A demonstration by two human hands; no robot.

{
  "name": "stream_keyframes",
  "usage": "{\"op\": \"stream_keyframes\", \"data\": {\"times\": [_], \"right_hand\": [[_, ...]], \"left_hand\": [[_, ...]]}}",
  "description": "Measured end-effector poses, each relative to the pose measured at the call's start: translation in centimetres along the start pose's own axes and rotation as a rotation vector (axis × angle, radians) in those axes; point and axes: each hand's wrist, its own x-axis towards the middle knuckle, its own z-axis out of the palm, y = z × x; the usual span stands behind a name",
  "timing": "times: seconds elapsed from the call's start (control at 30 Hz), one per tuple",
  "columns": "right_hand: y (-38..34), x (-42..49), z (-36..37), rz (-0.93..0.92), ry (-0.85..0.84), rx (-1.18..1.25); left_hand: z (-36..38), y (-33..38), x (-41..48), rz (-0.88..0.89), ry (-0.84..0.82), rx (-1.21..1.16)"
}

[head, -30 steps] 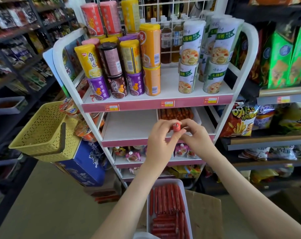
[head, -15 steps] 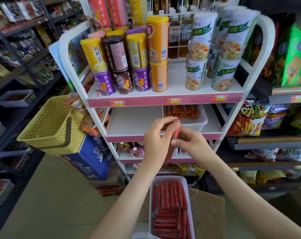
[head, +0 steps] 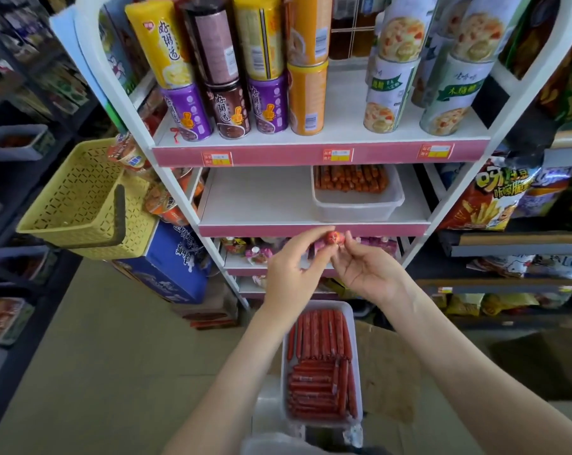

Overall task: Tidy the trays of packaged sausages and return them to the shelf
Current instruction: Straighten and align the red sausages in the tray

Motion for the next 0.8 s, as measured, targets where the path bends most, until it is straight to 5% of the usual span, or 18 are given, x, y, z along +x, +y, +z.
{"op": "stream_keyframes", "data": {"times": [0.2,0.47,0.57,0.7,0.8], "right_hand": [[0.9,3.0,-3.6,0.051,0.050,-0.037],[6.9,9.2,-20.1,-0.005,0.526,-0.802],[10.1,11.9,-26.2,0.113,0.590,-0.948],[10.6,18.0,-31.1,0.018,0.609,-1.670],[11.3,21.5,-33.3,-0.053,0.616,-1.909]], "left_hand": [[0.5,-2.3,-1.7,-0.048,-0.055,0.115],[2.1,-18.8,-14.6,-0.630,-0.763,0.554],[4.0,-23.3,-20.1,-0.584,-0.896,0.545],[7.6,-28.8,-25.9,-0.472,-0.971,0.774],[9.5,-30.6,-29.2,-0.421,-1.053,0.911]]}}
